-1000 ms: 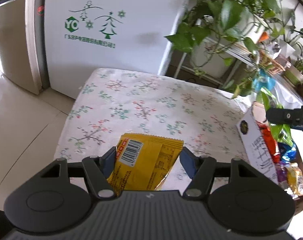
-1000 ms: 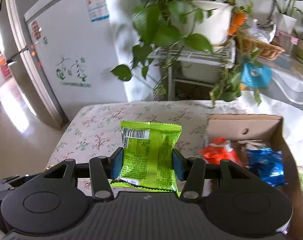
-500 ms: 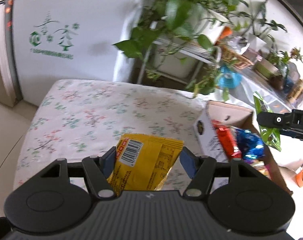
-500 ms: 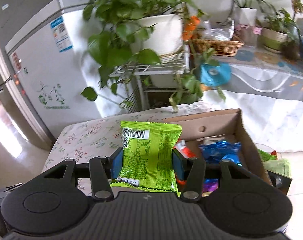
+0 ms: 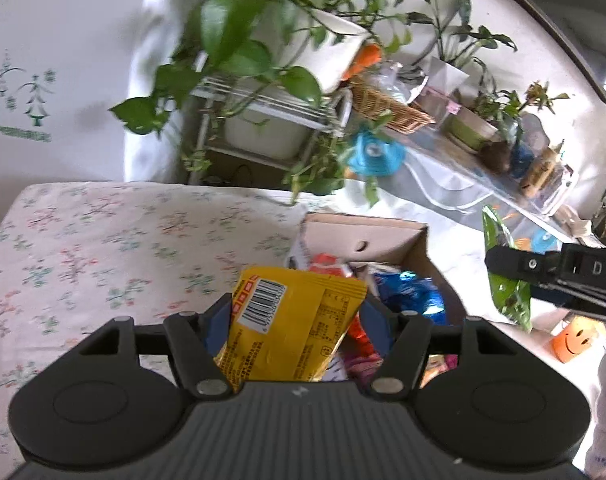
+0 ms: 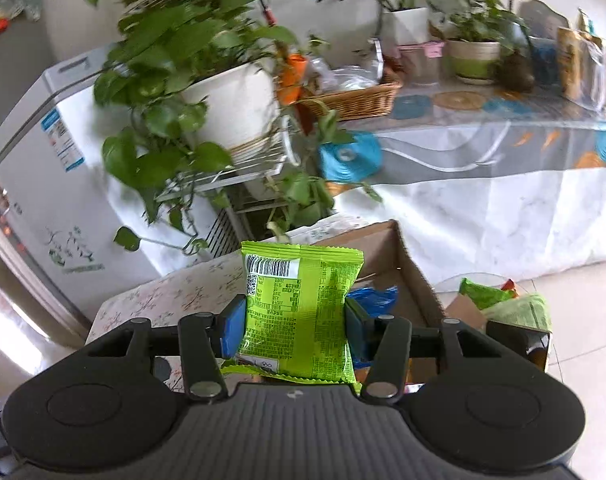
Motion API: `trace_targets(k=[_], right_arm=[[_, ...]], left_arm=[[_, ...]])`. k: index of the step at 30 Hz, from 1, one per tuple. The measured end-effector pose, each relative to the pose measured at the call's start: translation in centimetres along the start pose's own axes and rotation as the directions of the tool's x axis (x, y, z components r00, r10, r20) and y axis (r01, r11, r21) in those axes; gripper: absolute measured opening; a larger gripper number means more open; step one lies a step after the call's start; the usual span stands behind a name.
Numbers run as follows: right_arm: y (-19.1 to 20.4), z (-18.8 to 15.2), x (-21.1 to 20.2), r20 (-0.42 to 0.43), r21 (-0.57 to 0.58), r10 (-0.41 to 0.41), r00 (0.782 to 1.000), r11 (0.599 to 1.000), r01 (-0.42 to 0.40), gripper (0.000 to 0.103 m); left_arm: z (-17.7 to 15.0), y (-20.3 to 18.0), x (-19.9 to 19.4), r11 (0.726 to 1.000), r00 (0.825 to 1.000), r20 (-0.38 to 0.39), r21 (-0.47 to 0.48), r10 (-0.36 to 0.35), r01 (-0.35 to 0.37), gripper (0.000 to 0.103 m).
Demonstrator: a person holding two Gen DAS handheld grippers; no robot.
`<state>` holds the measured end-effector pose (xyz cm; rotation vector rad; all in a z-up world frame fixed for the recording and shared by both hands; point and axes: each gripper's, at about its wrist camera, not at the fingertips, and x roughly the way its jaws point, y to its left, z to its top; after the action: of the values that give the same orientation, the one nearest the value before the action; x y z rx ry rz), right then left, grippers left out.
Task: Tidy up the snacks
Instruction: 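Carry yellow packet in left tool while right tool carries green packet to box, then open left tool inside the box while right tool releases green packet there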
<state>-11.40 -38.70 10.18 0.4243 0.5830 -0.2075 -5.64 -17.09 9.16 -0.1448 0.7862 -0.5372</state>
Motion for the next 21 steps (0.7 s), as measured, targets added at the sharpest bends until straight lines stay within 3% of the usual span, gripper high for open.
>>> trace_targets(k=[7,21], right_arm=[[-2.4,0.0,0.0,-0.019,0.117,-0.008,1.000,0.993,0.010,0.057],[-3.8,-0.2,1.0,-0.062,0.202,-0.072,0.996,0.976,0.083,0.058]], left_arm=[[0.7,-2.5,2.5,0.998,0.998,-0.022,-0.013,-0.057,0.056,0.066],[2.0,-6.1,7.6,0.994,0.991,-0.074,-0.013,-0.108,0.108,0.067]])
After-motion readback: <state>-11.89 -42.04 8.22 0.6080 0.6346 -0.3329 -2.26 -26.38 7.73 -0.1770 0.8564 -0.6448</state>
